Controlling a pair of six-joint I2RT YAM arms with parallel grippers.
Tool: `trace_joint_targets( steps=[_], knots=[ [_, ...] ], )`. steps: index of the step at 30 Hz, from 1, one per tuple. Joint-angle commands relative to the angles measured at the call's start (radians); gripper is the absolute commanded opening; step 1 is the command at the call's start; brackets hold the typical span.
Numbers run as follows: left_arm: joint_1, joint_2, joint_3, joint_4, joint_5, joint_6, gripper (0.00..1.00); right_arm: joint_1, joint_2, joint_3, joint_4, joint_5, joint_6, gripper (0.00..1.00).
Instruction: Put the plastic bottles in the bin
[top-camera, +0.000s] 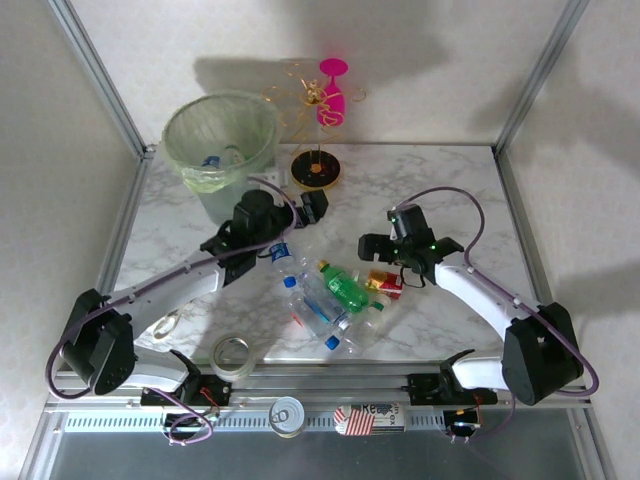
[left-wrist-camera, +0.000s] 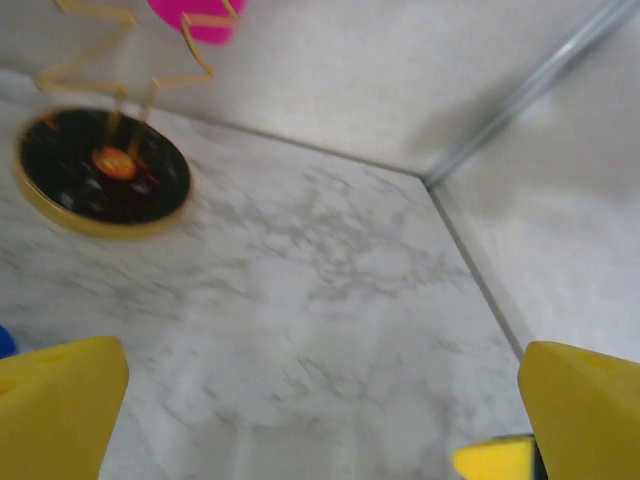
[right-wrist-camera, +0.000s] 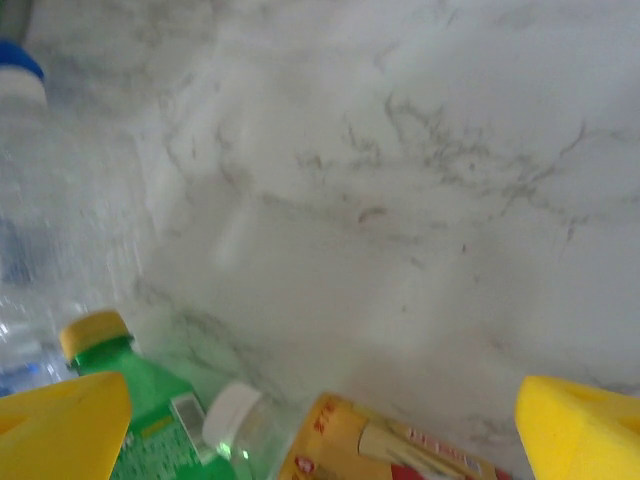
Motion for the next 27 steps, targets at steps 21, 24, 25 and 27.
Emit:
trace_joint_targets(
  steps=[21,24,25,27],
  knots=[
    [-0.095,0.065,-0.091,0.162,-0.167,-0.042,1.00,0.154,0.258,0.064,-0.206,0.308,-0.015,0.99],
    [-0.094,0.062,-0.099,0.171,-0.159,-0.045,1.00,0.143,0.285,0.083,-0.185,0.312,-0.026,0.99],
    [-0.092,0.059,-0.104,0.175,-0.160,-0.050,1.00,0.140,0.291,0.090,-0.178,0.314,-0.030,0.99],
    [-0.089,0.052,-0.117,0.186,-0.171,-0.061,1.00,0.133,0.302,0.099,-0.160,0.314,-0.040,0.97]
  ],
)
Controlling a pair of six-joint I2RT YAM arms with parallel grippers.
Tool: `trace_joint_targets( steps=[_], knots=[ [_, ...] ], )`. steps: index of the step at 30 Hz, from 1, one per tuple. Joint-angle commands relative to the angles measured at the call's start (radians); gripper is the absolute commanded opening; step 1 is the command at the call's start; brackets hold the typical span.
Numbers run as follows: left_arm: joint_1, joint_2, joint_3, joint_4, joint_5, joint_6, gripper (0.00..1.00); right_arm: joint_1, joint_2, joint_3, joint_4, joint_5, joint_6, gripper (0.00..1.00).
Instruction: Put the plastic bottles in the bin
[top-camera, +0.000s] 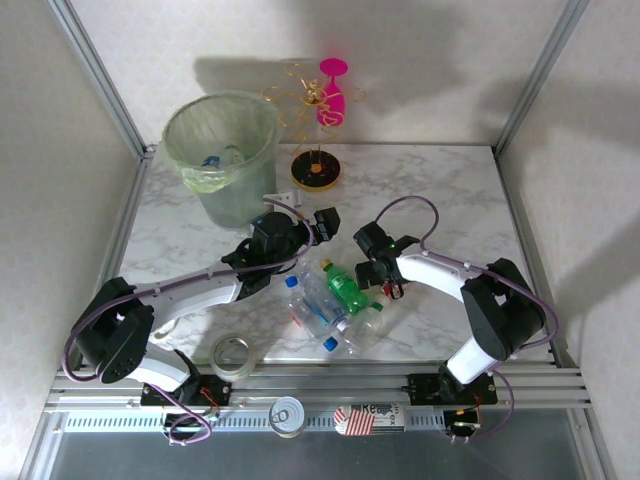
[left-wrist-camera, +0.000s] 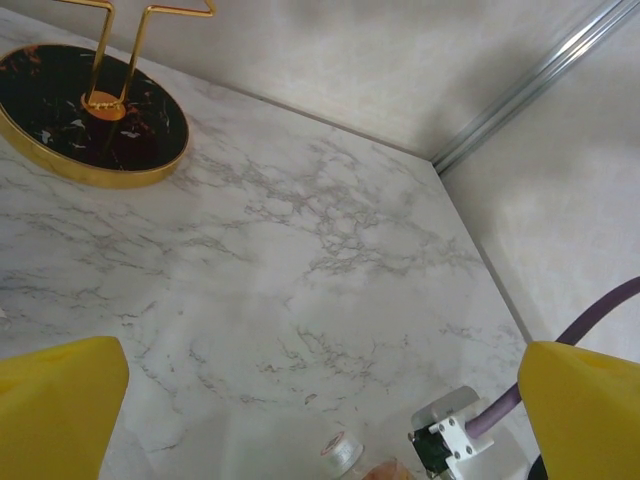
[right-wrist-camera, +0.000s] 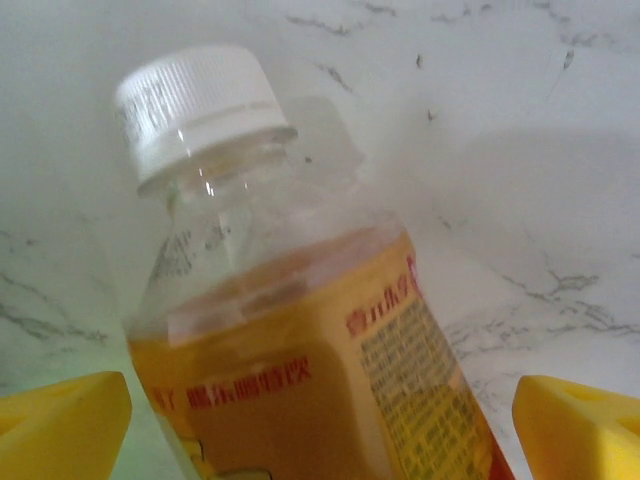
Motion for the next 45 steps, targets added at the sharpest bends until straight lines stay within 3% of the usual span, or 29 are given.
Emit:
trace_joint_targets(
  steps=[1,7,11,18,23,33,39,45],
  knots=[
    [0.008,-0.025,-0.034,0.041,-0.043,-0.028,1.00,-0.018,0.022,0.038,0.032,0.030,-0.016,0.96],
    [0.026,-0.061,-0.087,0.067,-0.073,-0.083,1.00,-0.050,0.058,0.049,0.071,0.015,-0.045,0.82],
    [0.037,-0.071,-0.096,0.069,-0.044,-0.087,1.00,-0.059,0.077,0.044,0.097,0.000,-0.054,0.76],
    [0.037,-0.073,-0.098,0.094,0.001,-0.060,1.00,-0.081,0.067,0.032,0.125,-0.012,-0.032,0.57],
    [0.037,-0.060,-0.101,0.139,0.062,-0.042,1.00,-0.115,-0.005,0.044,0.182,-0.076,-0.028,0.53],
    [0.036,-0.036,-0.102,0.236,0.204,-0.011,1.00,-0.188,-0.117,0.166,0.448,-0.391,0.042,0.52],
    [0.035,-0.030,-0.100,0.265,0.300,0.003,1.00,-0.242,-0.149,0.163,0.696,-0.712,0.191,0.51],
    [0.030,-0.011,-0.094,0.328,0.414,0.013,1.00,-0.247,-0.150,0.149,0.838,-0.863,0.282,0.51]
  ],
)
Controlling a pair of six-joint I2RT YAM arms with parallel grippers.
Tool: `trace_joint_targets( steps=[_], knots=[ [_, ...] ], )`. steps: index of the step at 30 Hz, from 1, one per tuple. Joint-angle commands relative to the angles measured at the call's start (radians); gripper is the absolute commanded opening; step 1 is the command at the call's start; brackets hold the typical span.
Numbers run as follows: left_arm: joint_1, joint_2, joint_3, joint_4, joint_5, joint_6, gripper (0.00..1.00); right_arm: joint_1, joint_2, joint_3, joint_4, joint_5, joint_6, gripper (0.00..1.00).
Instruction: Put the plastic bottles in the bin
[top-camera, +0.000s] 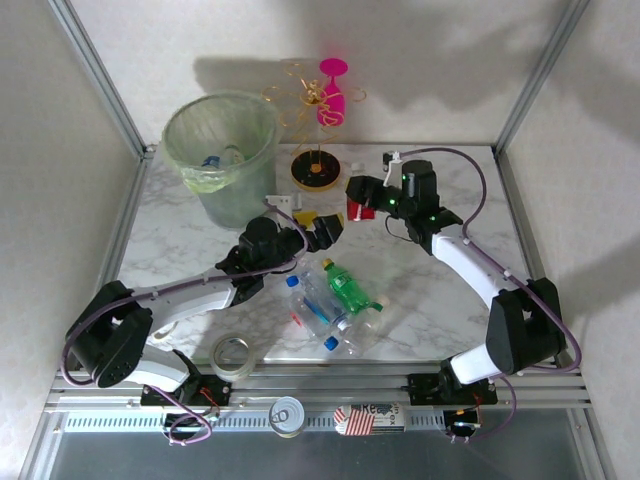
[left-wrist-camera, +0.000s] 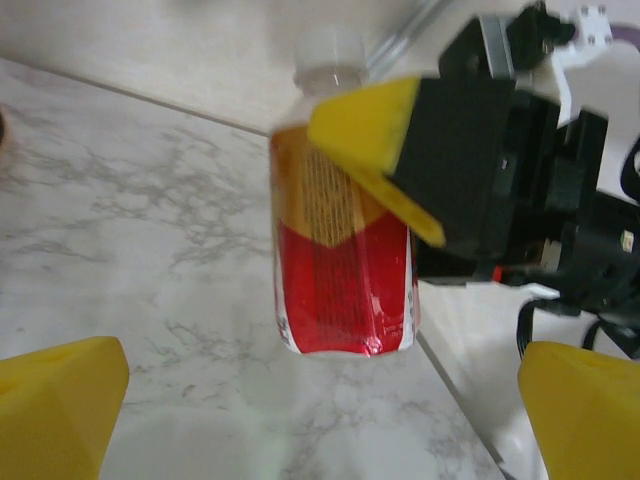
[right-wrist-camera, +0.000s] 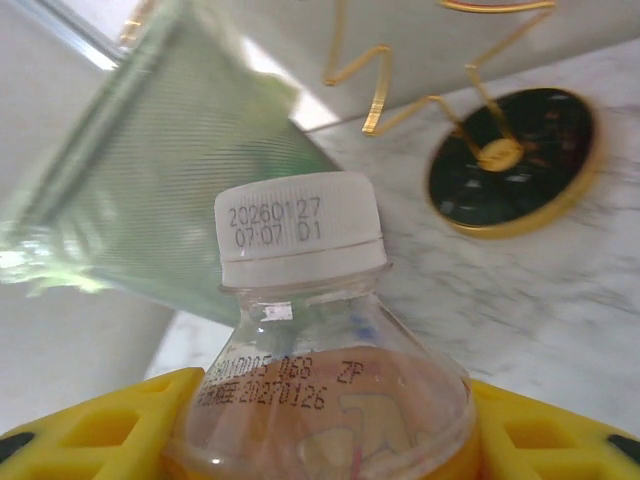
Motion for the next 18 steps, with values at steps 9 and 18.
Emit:
trace_joint_targets(
  steps=[9,18],
  knots=[
    [-0.007,0.095,0.060,0.079,0.154,0.031,1.00,0.001,-0.046,-0.067,0.244,-0.219,0.173,0.50],
    [-0.007,0.168,0.153,0.064,0.181,0.038,0.95,0.009,-0.060,-0.110,0.266,-0.234,0.199,0.49]
  ],
)
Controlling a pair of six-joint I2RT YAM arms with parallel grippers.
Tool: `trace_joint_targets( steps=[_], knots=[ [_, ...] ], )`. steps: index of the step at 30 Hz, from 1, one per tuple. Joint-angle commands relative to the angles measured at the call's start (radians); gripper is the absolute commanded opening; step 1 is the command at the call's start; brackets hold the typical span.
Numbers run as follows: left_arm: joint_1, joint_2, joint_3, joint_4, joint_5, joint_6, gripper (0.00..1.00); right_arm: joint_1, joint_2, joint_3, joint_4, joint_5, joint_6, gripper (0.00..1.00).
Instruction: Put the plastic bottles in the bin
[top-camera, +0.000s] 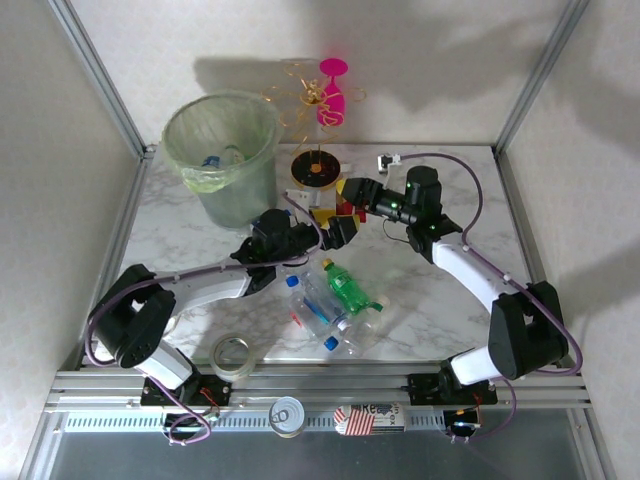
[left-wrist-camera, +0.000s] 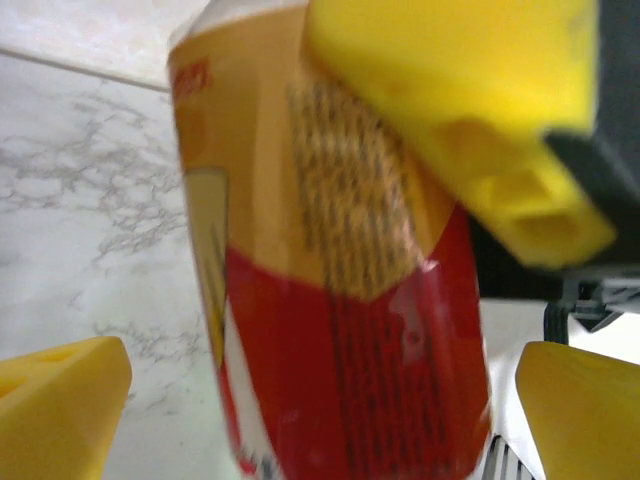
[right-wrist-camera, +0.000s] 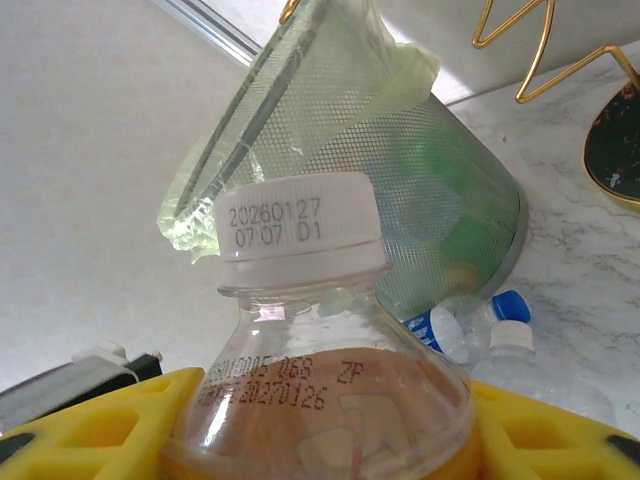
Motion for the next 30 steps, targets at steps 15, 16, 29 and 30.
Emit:
trace_joint_targets(
  steps=[15,16,29,30],
  knots=[
    [-0.007,0.045,0.058,0.030,0.050,-0.029,0.55,0.009,-0.050,-0.025,0.047,-0.016,0.008,0.55],
    [-0.007,0.038,0.055,0.027,0.040,-0.026,0.55,0.009,-0.054,-0.019,0.033,-0.006,0.001,0.61],
    [0.070,-0.106,0.024,-0.119,-0.092,0.031,0.55,-0.025,-0.145,0.047,-0.180,0.281,-0.197,0.99],
    [0.092,-0.120,0.040,-0.149,-0.103,0.041,0.54,-0.026,-0.150,0.040,-0.189,0.296,-0.209,0.99]
  ],
)
